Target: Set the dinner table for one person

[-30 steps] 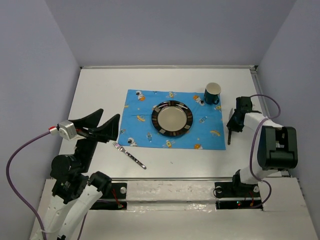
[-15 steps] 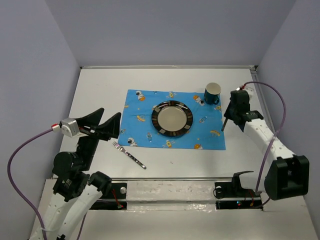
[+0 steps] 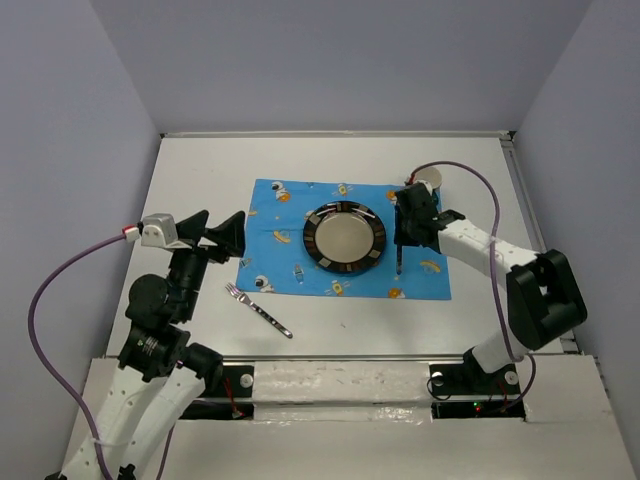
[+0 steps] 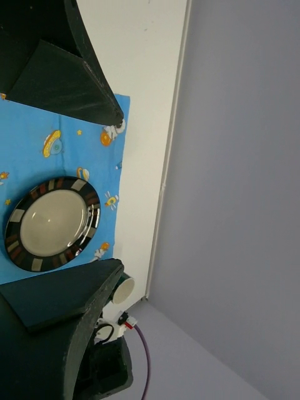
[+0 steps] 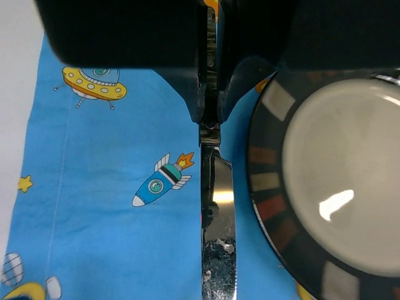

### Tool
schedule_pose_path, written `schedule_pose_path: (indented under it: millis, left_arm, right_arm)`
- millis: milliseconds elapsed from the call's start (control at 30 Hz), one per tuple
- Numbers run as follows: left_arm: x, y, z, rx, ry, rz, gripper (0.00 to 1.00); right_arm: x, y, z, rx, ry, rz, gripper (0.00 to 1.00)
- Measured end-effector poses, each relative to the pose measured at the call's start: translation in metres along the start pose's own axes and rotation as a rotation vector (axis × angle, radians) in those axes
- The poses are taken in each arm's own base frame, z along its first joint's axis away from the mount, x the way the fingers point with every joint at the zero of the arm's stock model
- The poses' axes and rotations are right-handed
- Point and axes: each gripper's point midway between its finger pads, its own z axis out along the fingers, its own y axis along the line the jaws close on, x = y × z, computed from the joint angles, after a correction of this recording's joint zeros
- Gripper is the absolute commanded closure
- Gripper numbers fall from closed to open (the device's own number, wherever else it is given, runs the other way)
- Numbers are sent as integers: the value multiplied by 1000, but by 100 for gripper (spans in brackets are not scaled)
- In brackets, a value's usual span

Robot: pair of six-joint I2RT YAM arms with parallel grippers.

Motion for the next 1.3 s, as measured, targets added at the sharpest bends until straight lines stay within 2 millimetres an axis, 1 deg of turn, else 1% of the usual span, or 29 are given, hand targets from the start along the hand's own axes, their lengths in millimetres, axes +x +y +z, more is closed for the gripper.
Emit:
schedule_pose_path:
  millis: [133, 433, 500, 533, 800, 867, 933, 1100, 1167, 1233, 1300]
  left_arm:
    - [11, 5, 6, -24, 36, 16, 1]
    - [19, 11, 10, -54, 63, 36, 1]
    - [21, 12, 11, -57, 68, 38, 1]
    - [21, 12, 11, -58, 69, 39, 1]
    - [22, 15, 12, -67, 70, 42, 1]
    - [22, 14, 12, -64, 71, 42, 1]
    - [21, 15, 12, -64, 70, 42, 1]
    - [21, 14, 12, -54, 72, 43, 1]
    - [21, 14, 12, -52, 71, 43, 1]
    - [20, 14, 12, -50, 70, 43, 1]
    - [19, 14, 11, -49, 65, 43, 1]
  right_arm:
    - [21, -5, 23, 43, 70, -7, 100]
    - [26, -19, 56, 85, 102, 26, 100]
    - [28, -22, 59, 94, 109, 33, 97]
    - [28, -24, 60, 97, 110, 34, 93]
    - [24, -22, 62, 87, 92, 35, 85]
    - [24, -22, 62, 85, 93, 32, 65]
    - [24, -21, 62, 83, 93, 29, 54]
    - [23, -20, 60, 72, 94, 13, 52]
    - [19, -17, 54, 59, 80, 8, 52]
    - [8, -6, 39, 27, 35, -1, 52]
    - [-1, 18, 18, -36, -17, -26, 52]
